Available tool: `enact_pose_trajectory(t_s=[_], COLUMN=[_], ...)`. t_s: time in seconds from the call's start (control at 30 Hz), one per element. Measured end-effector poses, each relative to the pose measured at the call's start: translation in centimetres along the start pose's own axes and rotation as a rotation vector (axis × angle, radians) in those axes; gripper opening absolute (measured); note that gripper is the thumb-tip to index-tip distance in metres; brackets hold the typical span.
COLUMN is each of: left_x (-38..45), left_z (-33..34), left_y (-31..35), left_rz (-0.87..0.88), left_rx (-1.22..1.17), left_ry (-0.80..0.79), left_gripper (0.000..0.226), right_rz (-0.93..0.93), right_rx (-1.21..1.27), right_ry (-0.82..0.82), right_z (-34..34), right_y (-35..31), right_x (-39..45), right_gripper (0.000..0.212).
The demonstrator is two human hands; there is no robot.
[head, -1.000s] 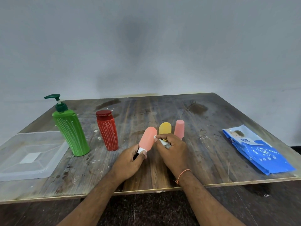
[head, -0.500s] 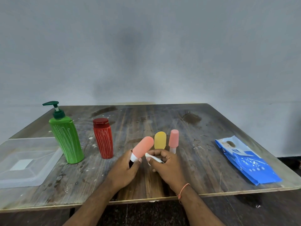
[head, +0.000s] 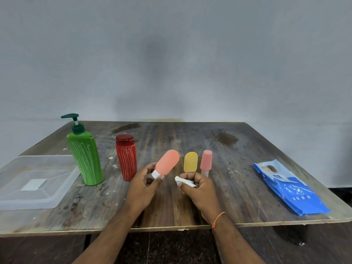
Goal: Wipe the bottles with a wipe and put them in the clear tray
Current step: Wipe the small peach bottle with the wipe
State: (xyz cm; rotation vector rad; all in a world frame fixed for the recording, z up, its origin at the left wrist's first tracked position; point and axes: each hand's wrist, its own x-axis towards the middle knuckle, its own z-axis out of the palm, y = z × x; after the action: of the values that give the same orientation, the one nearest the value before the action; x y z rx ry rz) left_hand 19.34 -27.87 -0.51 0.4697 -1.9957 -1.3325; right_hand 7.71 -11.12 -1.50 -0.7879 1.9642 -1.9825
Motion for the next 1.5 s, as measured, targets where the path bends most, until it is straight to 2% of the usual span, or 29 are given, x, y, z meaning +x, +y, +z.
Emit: enact_pose_trajectory(t_s=[0.1,0.23,0.3,0.53,0.67,0.8,0.97,1.33,1.43,1.5], left_x=[-0.1,-0.1,-0.2,0.0,0.2,0.5,0.3,0.5,0.2,-0.1], left_z=[0.0,0.2,0.3,0.4,0.6,0.9,0.8,0.8,1.0,1.0], left_y=[0.2,0.3,0.7,1.1,1.2,0.7,0.2,-1.3,-0.9,-0.5], left_rz=[-0.024,-0.033,-0.041,-0.075,-0.098,-0.095,-0.048,-0.044,-0.053,-0.039], left_rx=[-0.085,-0.018,0.017,-0.010,0.005,0.070,0.055,0.241,0.279,0.316], left_ry=[-0.069,-0.287,-0.347,-0.417,-0.471,-0.453,-0.462,-0.464,-0.467,-0.465], left_gripper=[0.033,0.029,0.032,0.031,0.033,0.025,0.024,0.040,0.031,0.032], right_rz=[-0.033,-0.113,-0.141,-0.302,-0.288,-0.301,-0.218,-0.320,-0.292,-0.303], right_rx=[0.000,-0.066,-0.085,-0.243,-0.287,-0.301,-0.276,-0.441,-0.453,-0.454], right_ry=[0.003,0.017,0.037,0.065,0.097,0.100,0.156,0.129,0.181,0.190], right_z=[0.1,0.2,0.1,0.2,0.2,0.2,0.1,0.4,0.4,0.4], right_y=[-0.1,-0.4,-0.5,-0.4,-0.2,-0.4,-1.1,-0.2,-0.1,-0.2], right_x=[-0.2,-0.5,-0.5,-0.7,-0.6,-0.8,-1.3,-1.1,-1.0,-1.0], right_gripper=[0.016,0.017,0.017,0.014,0.017,0.017,0.008,0.010,0.008,0.009])
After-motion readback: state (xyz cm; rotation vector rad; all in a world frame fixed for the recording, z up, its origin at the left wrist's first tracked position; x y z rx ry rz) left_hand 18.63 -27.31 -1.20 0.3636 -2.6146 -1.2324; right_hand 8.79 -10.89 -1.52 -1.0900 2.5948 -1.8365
